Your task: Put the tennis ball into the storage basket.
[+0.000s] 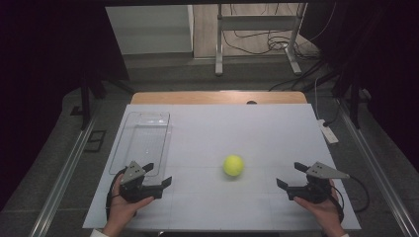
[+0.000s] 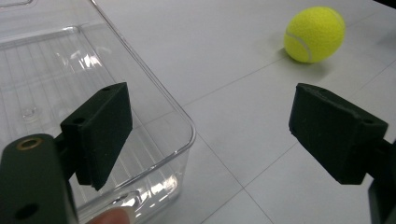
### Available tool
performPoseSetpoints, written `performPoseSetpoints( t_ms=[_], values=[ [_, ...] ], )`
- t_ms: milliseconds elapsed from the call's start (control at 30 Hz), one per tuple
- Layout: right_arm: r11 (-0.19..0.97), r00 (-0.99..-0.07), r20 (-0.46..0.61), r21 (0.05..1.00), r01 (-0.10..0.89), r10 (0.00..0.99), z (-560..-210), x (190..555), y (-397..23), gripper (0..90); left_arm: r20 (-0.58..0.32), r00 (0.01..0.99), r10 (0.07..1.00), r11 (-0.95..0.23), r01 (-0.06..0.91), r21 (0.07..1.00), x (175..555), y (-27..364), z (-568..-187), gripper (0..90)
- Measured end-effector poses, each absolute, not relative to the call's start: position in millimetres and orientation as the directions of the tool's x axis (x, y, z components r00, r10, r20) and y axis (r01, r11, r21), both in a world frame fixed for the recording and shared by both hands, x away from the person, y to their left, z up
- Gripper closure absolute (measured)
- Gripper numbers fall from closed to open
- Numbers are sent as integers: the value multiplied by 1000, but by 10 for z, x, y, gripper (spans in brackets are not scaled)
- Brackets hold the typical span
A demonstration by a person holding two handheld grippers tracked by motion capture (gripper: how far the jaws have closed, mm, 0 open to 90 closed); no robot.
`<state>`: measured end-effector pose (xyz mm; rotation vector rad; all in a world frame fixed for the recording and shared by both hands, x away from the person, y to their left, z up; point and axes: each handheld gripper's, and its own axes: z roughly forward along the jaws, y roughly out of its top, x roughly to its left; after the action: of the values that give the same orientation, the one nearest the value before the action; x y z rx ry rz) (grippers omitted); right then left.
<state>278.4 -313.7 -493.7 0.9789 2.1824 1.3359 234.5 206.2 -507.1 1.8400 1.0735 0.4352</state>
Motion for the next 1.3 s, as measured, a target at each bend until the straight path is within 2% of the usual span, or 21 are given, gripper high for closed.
performPoseSetpoints(
  t_ms=[1300],
  values=[
    [300,-680,38,878,372,732,-4955,2720,-3151,96,-143,569,810,-189,484,854,2351,2001,-4995,142]
  ],
)
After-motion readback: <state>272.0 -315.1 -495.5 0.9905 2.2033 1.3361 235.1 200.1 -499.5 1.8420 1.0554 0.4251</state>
